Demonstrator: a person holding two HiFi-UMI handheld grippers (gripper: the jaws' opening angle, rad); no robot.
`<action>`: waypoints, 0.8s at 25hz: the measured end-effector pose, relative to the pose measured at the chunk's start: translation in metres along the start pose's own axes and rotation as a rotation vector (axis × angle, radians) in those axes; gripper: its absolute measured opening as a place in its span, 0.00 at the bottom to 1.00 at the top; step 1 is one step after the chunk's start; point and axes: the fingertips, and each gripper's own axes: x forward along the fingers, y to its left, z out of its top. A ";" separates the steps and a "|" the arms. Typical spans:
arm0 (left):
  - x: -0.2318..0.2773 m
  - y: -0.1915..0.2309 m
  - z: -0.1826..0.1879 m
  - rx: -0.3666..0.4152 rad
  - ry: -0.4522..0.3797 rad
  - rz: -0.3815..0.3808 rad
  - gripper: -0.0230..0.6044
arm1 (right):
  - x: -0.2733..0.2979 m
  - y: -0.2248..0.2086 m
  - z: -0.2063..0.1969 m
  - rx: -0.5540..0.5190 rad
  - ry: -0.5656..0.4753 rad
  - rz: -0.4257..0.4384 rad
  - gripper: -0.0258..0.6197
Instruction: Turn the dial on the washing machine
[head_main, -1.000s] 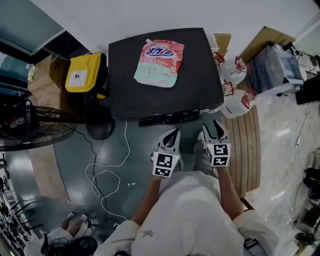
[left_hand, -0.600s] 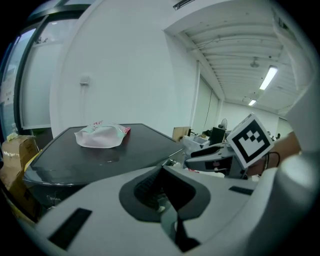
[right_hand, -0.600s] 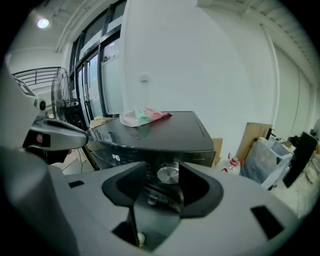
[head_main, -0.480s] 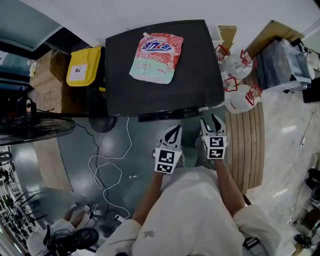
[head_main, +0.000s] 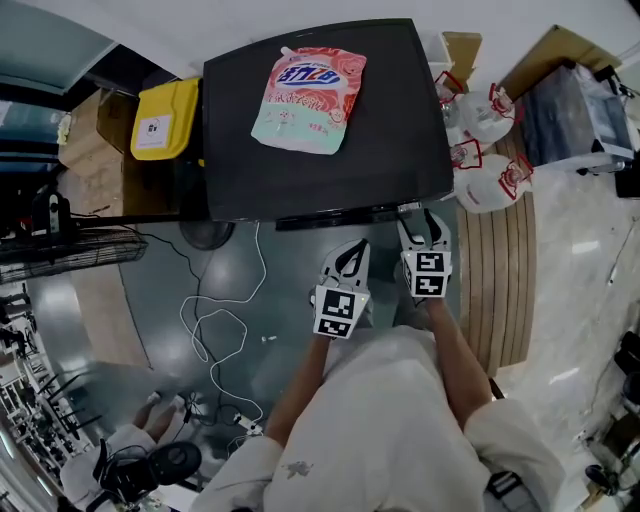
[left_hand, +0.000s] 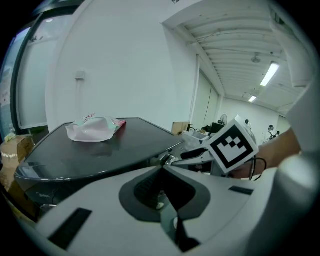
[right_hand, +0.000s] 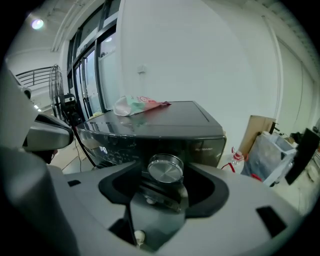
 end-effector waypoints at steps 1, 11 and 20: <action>0.001 0.000 -0.002 0.000 0.003 0.000 0.06 | 0.002 -0.001 -0.001 0.001 0.002 0.001 0.46; 0.007 -0.004 -0.010 -0.006 0.020 -0.001 0.06 | 0.021 -0.003 -0.009 0.029 0.018 0.000 0.49; 0.004 -0.003 -0.017 -0.013 0.029 0.008 0.06 | 0.028 -0.006 -0.013 0.092 0.023 -0.012 0.47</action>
